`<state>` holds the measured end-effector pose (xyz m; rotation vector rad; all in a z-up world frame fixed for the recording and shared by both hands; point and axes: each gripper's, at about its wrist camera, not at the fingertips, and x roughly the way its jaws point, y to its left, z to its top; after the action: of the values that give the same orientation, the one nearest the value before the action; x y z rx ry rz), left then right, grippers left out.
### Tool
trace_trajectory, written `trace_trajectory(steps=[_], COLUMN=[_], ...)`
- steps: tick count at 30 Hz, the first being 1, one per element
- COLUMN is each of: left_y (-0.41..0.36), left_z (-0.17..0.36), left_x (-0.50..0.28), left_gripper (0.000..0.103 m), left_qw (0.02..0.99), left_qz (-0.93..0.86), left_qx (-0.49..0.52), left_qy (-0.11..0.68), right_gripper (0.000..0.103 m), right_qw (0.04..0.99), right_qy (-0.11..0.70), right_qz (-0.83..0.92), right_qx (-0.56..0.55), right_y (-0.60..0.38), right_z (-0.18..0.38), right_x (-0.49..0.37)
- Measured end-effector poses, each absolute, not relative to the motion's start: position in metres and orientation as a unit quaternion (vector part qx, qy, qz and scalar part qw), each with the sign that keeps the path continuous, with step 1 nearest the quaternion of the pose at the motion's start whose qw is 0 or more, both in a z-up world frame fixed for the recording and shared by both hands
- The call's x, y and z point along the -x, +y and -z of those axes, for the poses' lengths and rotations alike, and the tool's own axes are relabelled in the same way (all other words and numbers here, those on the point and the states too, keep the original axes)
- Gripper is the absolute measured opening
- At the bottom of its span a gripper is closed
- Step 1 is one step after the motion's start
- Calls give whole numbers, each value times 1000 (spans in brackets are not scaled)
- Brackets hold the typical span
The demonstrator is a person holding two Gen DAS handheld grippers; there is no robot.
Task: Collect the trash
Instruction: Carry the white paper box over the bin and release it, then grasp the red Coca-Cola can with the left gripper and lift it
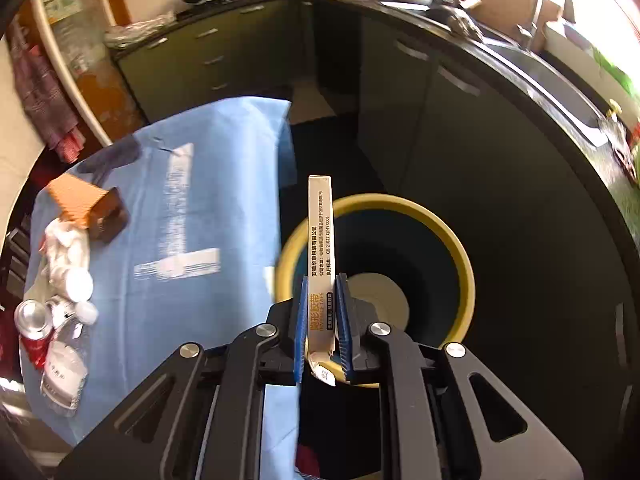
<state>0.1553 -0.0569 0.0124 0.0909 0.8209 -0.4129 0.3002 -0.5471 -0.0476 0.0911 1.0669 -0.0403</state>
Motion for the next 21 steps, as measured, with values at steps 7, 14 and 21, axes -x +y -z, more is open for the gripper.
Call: trace_trajectory(steps=[7, 14, 21], left_y=[-65, -77, -87], left_z=[-4, 20, 55], left_x=[-157, -162, -177], left_gripper=[83, 87, 88], left_qw=[887, 870, 851], left_qz=[209, 236, 244], left_qx=[-53, -85, -99], left_qy=[407, 425, 454], right_gripper=[28, 33, 34], right_qw=[831, 845, 854], right_qy=[544, 523, 513], right_qz=[80, 54, 27], right_qx=[-85, -97, -90], right_y=[-602, -598, -575], right_z=[116, 105, 90], right_x=[-334, -316, -297])
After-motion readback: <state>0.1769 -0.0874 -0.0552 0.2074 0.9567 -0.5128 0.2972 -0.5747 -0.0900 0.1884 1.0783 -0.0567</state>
